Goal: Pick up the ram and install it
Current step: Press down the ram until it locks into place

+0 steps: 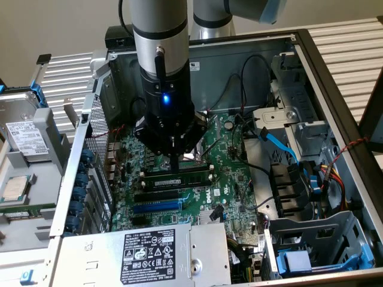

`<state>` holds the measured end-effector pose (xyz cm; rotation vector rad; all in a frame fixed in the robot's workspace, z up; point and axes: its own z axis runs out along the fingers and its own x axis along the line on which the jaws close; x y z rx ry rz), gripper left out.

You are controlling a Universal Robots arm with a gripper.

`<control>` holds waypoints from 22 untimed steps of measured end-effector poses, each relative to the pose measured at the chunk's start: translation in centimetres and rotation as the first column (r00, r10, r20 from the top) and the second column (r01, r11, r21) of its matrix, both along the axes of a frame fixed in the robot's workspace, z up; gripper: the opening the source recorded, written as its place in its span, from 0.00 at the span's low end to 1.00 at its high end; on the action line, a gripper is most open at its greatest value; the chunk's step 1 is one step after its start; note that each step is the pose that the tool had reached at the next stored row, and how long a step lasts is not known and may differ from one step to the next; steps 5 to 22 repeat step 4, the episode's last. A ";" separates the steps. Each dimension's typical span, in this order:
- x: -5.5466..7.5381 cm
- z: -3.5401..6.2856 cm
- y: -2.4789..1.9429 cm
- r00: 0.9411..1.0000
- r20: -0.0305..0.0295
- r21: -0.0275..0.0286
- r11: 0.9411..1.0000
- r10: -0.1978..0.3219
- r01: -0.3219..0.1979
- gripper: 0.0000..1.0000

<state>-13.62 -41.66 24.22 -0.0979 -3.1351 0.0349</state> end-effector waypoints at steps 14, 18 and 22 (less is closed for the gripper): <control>0.0 0.00 0.00 1.000 0.000 0.000 1.000 0.000 0.000 0.10; 0.0 0.00 0.00 1.000 0.000 0.000 1.000 0.000 0.000 0.10; 0.0 0.00 0.00 1.000 0.000 0.000 1.000 0.000 0.000 0.10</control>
